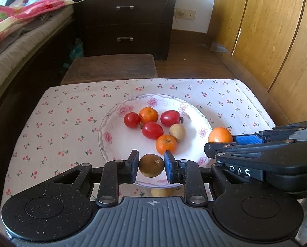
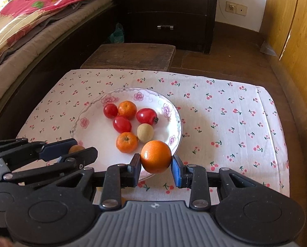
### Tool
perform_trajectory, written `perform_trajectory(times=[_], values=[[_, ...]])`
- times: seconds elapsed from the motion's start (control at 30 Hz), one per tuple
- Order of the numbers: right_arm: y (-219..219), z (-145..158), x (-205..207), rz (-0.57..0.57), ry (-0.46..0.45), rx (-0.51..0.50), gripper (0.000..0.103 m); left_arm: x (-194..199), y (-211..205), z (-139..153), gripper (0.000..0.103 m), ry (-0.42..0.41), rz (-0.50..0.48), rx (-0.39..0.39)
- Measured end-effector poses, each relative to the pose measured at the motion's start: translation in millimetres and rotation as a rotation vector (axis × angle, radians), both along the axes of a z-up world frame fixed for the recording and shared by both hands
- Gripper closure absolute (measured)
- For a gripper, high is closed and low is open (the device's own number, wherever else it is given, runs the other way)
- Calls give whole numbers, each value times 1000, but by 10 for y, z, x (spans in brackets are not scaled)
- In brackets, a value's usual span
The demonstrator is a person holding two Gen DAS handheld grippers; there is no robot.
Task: Organize fruits
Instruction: 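Carry the held mandarin and kiwi over the white plate with both tools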
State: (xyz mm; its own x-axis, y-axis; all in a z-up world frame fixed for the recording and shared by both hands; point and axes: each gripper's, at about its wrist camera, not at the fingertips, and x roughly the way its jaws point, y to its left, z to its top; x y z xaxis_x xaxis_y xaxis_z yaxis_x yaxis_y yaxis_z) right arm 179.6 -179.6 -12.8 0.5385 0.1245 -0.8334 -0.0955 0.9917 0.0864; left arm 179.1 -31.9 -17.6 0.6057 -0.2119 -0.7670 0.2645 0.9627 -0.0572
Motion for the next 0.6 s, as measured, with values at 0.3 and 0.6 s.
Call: perform_trajectory(times=[0.3, 0.6], values=[[9, -60, 111, -5, 7, 1, 69, 103, 14, -44, 70, 11, 15, 1], [11, -135, 173, -7, 22, -2, 69, 170, 8, -108, 70, 28, 19, 4]])
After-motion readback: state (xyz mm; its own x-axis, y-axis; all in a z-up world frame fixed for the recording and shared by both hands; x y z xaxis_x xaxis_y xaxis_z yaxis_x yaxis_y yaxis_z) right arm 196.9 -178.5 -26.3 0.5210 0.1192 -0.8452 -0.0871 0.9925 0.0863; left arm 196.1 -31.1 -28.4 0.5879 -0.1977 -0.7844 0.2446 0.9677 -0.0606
